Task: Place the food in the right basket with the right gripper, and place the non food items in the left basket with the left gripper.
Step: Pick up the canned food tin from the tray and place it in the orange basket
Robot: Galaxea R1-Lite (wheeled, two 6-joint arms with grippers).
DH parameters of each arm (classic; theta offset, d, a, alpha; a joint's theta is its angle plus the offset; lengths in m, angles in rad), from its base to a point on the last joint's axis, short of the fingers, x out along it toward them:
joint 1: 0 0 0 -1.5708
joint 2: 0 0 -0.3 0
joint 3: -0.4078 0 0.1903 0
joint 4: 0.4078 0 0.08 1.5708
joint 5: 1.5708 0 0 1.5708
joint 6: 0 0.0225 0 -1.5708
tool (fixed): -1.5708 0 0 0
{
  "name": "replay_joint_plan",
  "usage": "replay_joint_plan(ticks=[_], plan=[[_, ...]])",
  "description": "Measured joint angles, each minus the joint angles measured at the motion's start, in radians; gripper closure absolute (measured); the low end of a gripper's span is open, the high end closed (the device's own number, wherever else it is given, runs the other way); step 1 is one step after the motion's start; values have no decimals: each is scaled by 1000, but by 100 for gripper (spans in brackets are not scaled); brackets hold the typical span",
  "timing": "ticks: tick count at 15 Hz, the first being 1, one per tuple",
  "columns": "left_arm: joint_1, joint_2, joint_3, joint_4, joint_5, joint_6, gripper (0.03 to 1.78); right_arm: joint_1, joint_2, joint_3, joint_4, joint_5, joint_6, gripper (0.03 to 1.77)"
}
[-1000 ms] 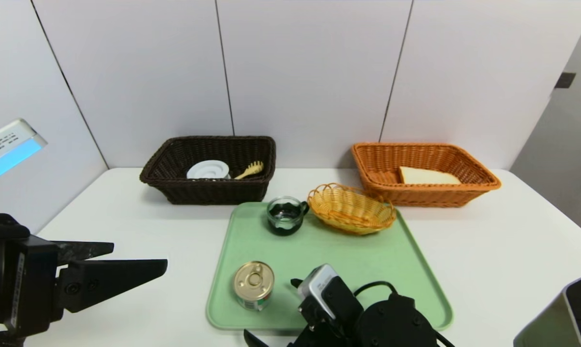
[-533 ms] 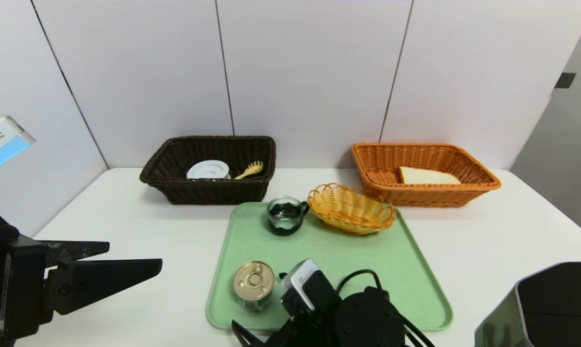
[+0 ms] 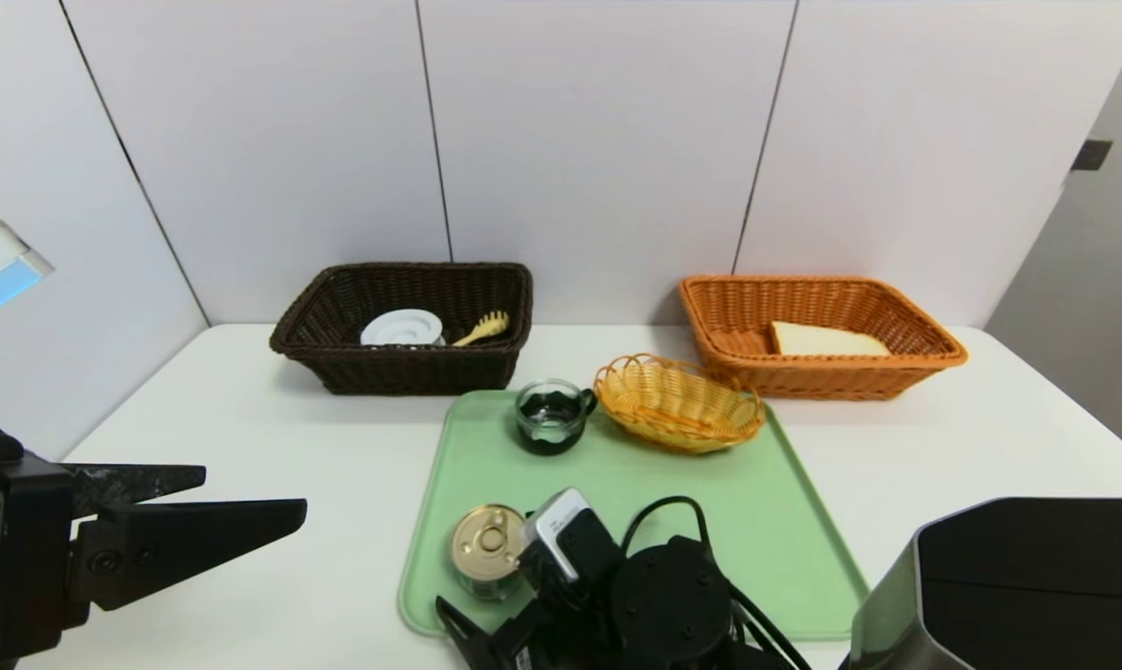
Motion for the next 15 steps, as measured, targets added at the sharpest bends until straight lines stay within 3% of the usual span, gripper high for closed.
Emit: replay_joint_plan(ticks=[15], plan=[[0, -11, 8, 8, -3, 2, 12, -20, 81, -100, -5, 5, -20, 9]])
